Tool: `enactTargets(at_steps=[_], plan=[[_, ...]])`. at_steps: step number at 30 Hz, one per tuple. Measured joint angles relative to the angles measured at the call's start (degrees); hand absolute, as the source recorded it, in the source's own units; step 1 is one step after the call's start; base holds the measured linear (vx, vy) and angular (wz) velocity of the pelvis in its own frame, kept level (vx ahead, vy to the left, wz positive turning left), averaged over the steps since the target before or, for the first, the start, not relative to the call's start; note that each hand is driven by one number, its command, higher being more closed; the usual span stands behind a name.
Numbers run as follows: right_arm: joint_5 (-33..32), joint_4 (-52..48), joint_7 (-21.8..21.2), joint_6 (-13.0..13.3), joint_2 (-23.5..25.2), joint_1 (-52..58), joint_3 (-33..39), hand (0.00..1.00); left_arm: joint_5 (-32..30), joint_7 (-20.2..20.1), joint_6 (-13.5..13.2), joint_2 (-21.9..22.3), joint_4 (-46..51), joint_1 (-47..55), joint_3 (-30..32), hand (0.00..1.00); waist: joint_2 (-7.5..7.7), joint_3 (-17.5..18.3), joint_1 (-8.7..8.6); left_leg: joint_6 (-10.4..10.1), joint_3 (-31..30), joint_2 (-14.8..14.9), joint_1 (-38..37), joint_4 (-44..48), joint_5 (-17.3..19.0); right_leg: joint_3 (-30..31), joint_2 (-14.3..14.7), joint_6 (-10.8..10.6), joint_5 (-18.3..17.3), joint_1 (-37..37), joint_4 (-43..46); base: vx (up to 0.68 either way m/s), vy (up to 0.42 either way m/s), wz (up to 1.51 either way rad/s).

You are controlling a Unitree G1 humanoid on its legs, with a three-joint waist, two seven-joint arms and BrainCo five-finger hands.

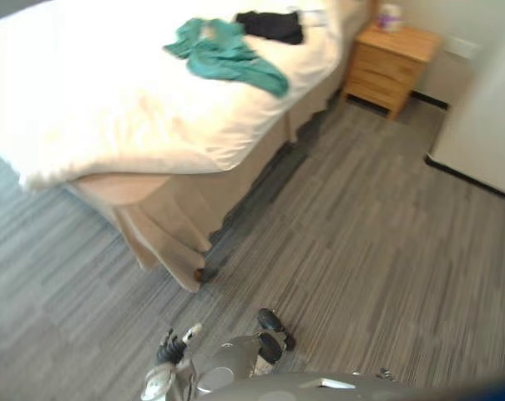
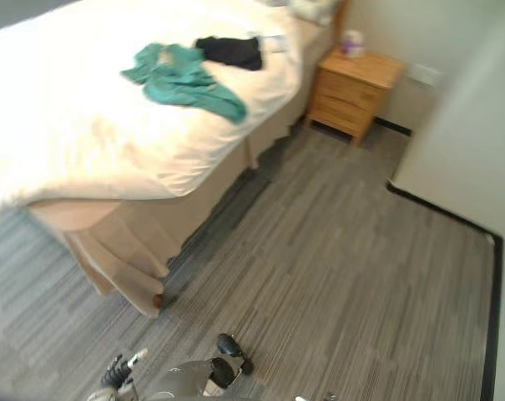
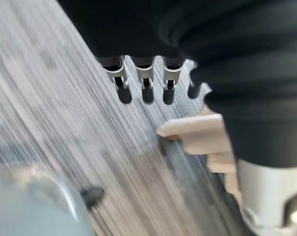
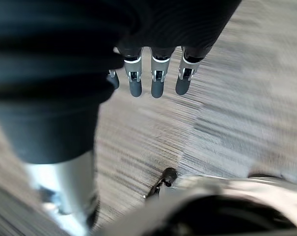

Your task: Tidy the bed and pick cloth on bed and put in laundry

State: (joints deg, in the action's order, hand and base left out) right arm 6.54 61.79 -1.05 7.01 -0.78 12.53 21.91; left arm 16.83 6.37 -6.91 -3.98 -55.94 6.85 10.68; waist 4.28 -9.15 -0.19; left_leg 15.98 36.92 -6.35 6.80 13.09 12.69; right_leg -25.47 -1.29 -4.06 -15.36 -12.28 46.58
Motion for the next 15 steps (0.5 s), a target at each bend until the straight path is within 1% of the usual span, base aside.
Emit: enactTargets(at_steps=[1, 2, 3, 4, 5, 6, 7, 8, 9, 10, 11, 12, 13, 14, 15], plan=[[-0.07, -0.12, 0.30, -0.44, -0.30, -0.09, -0.11, 0.00, -0.15, 0.28, 0.01, 0.38, -0.58, 0.01, 0.10, 0.00, -0.57, -0.18, -0.05, -0.73, -2.74, -0.01, -3.23, 0.26, 0.69, 0.42, -2.58, -0.81, -0.06, 1.37, 7.14, 0.73, -0.037, 1.70], [-0.21, -0.83, 0.82, -0.45, -0.83, -0.15, -0.53, 0.00, -0.61, 0.45, 0.01, 1.20, -1.62, 0.01, 0.00, 0.00, -1.96, -0.15, -0.11, -1.43, -7.13, -0.02, -7.40, -0.60, 1.02, 0.73, -6.34, -1.41, -0.46, 3.44, 11.70, 0.71, -0.056, 1.67], [-0.30, -1.43, 1.08, -0.41, -1.33, -0.20, -0.85, 0.00, -0.72, 0.50, 0.03, 1.29, -2.01, 0.06, -0.14, 0.00, -2.40, 0.00, -0.13, -1.54, -9.37, -0.01, -9.17, -1.37, 0.95, 1.12, -8.32, -1.49, -0.54, 4.75, 12.38, 0.66, -0.098, 1.85], [-0.62, -1.83, 1.38, -0.33, -1.88, -1.26, -1.74, 0.00, -1.12, 0.75, 0.03, 1.04, -2.64, 0.00, -1.00, 0.00, -2.49, 0.15, -0.06, -2.88, -13.84, 0.32, -12.70, -3.49, 0.38, 2.26, -11.47, -1.87, -0.78, 7.14, 11.40, 0.59, -0.168, 1.88], [-1.53, -1.67, 1.47, -0.57, -1.99, -2.59, -1.93, 0.00, -1.91, 1.03, 0.11, 0.54, -2.78, 0.00, -1.63, 0.00, -3.19, -0.05, -0.08, -4.04, -17.99, 1.23, -14.72, -5.14, -0.02, 4.01, -13.03, -1.98, -0.84, 10.01, 8.08, 0.56, -0.201, 1.92], [-2.34, -1.53, 1.50, -0.61, -1.93, -3.22, -2.11, 0.00, -1.92, 1.06, 0.13, 0.40, -2.76, -0.08, -1.60, 0.00, -3.24, -0.08, -0.12, -4.51, -20.11, 1.88, -15.73, -5.54, -0.11, 4.77, -13.30, -2.01, -0.85, 11.21, 5.37, 0.48, -0.261, 1.91], [-3.14, -1.01, 1.51, -0.98, -2.13, -4.13, -2.62, 0.00, -1.73, 1.18, 0.54, 0.14, -2.89, -0.17, -1.61, 0.00, -3.28, -0.10, -0.02, -5.91, -24.17, 3.39, -16.83, -6.24, -0.25, 6.62, -13.03, -2.05, -0.84, 13.24, -1.40, 0.42, -0.321, 1.85], [-3.73, -0.59, 1.53, -1.19, -2.48, -4.73, -2.93, 0.00, -1.70, 1.18, 0.83, -0.08, -2.86, -0.45, -1.61, 0.00, -3.28, -0.11, 0.22, -7.31, -28.32, 4.81, -17.17, -6.33, -0.16, 8.97, -12.15, -2.42, -0.60, 14.90, -9.16, 0.39, -0.344, 1.81], [-4.79, -0.32, 1.53, -1.61, -2.47, -5.14, -3.13, 0.00, -1.71, 1.17, 1.19, -0.21, -2.94, -0.89, -1.66, 0.00, -3.30, -0.14, 0.25, -8.01, -30.33, 5.56, -17.25, -6.35, -0.14, 10.61, -11.27, -2.78, -0.29, 15.54, -13.43, 0.40, -0.462, 1.73], [-5.65, 0.34, 1.49, -2.25, -2.56, -5.90, -3.86, 0.00, -1.68, 1.16, 1.59, -0.50, -3.91, -1.04, -1.68, 0.00, -3.25, -0.21, 0.26, -9.46, -34.30, 6.68, -17.53, -6.56, -0.11, 14.37, -9.42, -3.81, 1.22, 15.97, -22.30, 0.34, -0.488, 1.65], [-7.68, 0.49, 1.40, -3.03, -2.55, -6.19, -4.58, 0.00, -1.79, 1.11, 1.87, -0.97, -4.47, -1.29, -1.69, 0.00, -2.47, -0.55, 0.14, -11.17, -37.33, 7.07, -17.86, -6.80, 0.14, 18.08, -8.04, -4.90, 4.36, 16.02, -30.36, 0.28, -0.412, 1.59], [-8.46, 0.52, 1.32, -3.32, -2.29, -6.20, -5.07, 0.00, -1.80, 1.07, 1.93, -1.32, -4.38, -1.33, -1.67, 0.00, -1.56, -0.55, 0.18, -12.05, -38.00, 6.80, -18.01, -6.71, 0.58, 19.80, -7.69, -5.66, 6.43, 16.02, -34.09, 0.25, -0.470, 1.47], [-9.73, 0.78, 1.08, -3.98, -1.26, -6.23, -5.67, 0.00, -1.97, 0.99, 2.01, -2.57, -4.15, -1.52, -1.45, 0.00, 1.21, -0.69, 0.30, -14.21, -38.73, 5.12, -18.50, -6.54, 1.86, 23.05, -7.90, -3.65, 13.66, 15.96, -37.29, 0.16, -0.295, 1.02], [-9.71, 1.24, 0.61, -4.35, -1.64, -6.60, -5.41, 0.00, -1.87, 1.10, 2.22, -2.00, -4.93, -2.34, -1.05, 0.00, 0.29, -0.95, 0.28, -14.92, -39.52, 6.54, -19.39, -6.60, 1.99, 22.10, -7.22, -3.09, 12.73, 15.32, -35.76, 0.27, -0.477, 0.83], [-9.71, 1.22, 0.51, -4.58, -3.96, -6.85, -5.93, 0.00, -2.91, 0.83, 2.07, -0.71, -4.82, -1.65, -0.95, 0.00, -1.97, -0.53, 1.19, -16.74, -36.57, 8.73, -19.86, -7.67, 1.62, 21.04, -5.53, -1.37, 11.59, 14.86, -35.72, 0.17, -0.229, 0.29]])
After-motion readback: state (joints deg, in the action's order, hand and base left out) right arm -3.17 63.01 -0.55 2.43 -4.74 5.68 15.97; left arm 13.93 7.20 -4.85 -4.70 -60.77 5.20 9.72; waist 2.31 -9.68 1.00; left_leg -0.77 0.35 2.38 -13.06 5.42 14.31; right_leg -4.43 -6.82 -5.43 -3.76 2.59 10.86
